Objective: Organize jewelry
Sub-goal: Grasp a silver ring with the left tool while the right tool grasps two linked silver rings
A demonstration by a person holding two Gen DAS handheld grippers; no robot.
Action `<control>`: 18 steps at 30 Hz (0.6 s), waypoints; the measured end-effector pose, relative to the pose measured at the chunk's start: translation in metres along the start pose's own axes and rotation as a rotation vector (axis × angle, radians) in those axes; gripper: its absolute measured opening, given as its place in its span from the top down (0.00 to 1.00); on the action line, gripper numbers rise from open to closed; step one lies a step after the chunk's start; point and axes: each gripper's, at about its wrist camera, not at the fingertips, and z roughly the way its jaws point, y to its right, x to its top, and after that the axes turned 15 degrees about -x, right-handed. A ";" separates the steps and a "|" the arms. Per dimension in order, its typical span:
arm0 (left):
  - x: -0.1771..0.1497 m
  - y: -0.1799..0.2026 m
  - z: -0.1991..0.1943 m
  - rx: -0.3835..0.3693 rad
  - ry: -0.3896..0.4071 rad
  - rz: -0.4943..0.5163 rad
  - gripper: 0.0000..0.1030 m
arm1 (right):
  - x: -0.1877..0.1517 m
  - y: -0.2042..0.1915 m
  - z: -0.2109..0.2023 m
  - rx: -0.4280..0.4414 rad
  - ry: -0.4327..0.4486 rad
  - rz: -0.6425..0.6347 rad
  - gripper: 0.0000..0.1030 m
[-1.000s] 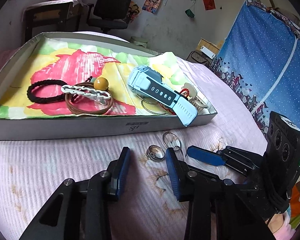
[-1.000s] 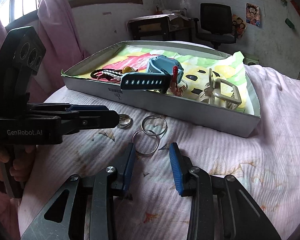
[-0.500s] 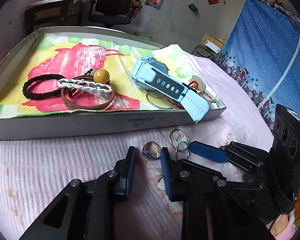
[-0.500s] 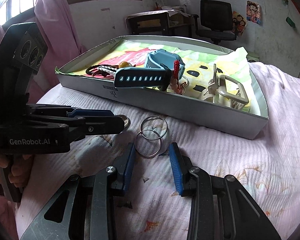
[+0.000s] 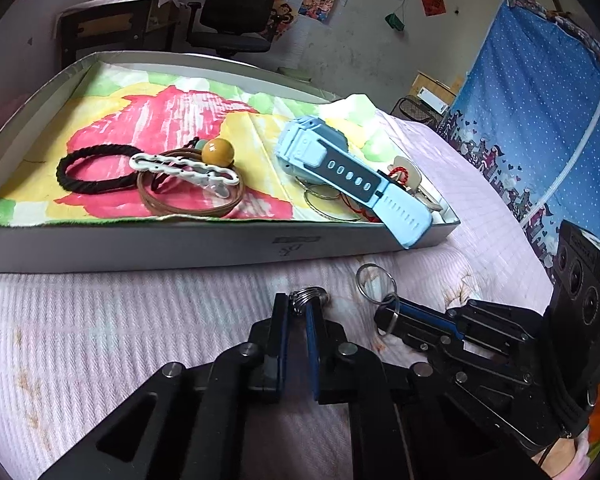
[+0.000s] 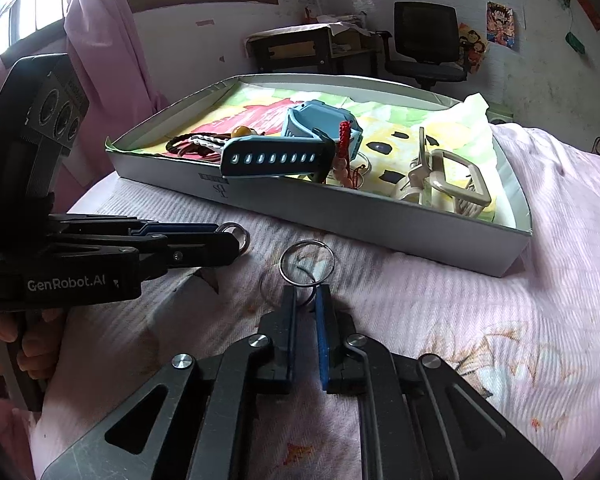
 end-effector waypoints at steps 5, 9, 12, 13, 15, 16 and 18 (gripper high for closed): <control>0.000 -0.001 -0.001 -0.005 0.006 0.000 0.92 | -0.001 0.001 -0.001 -0.001 0.006 0.008 0.97; 0.001 -0.003 -0.004 -0.019 0.022 -0.001 0.92 | -0.002 0.005 -0.002 0.009 0.013 0.033 0.99; 0.000 -0.001 -0.007 -0.024 0.035 0.007 0.92 | -0.002 0.007 -0.004 0.010 0.028 0.049 0.99; 0.000 0.000 -0.008 -0.023 0.037 0.008 0.92 | -0.002 0.007 -0.005 0.011 0.034 0.052 0.99; 0.000 0.001 -0.008 -0.019 0.038 0.011 0.92 | -0.002 0.007 -0.005 0.011 0.040 0.054 0.99; 0.000 0.002 -0.008 -0.017 0.039 0.012 0.92 | -0.001 0.007 -0.005 0.011 0.041 0.055 0.99; 0.000 0.002 -0.008 -0.018 0.040 0.012 0.92 | -0.001 0.008 -0.005 0.010 0.044 0.057 0.99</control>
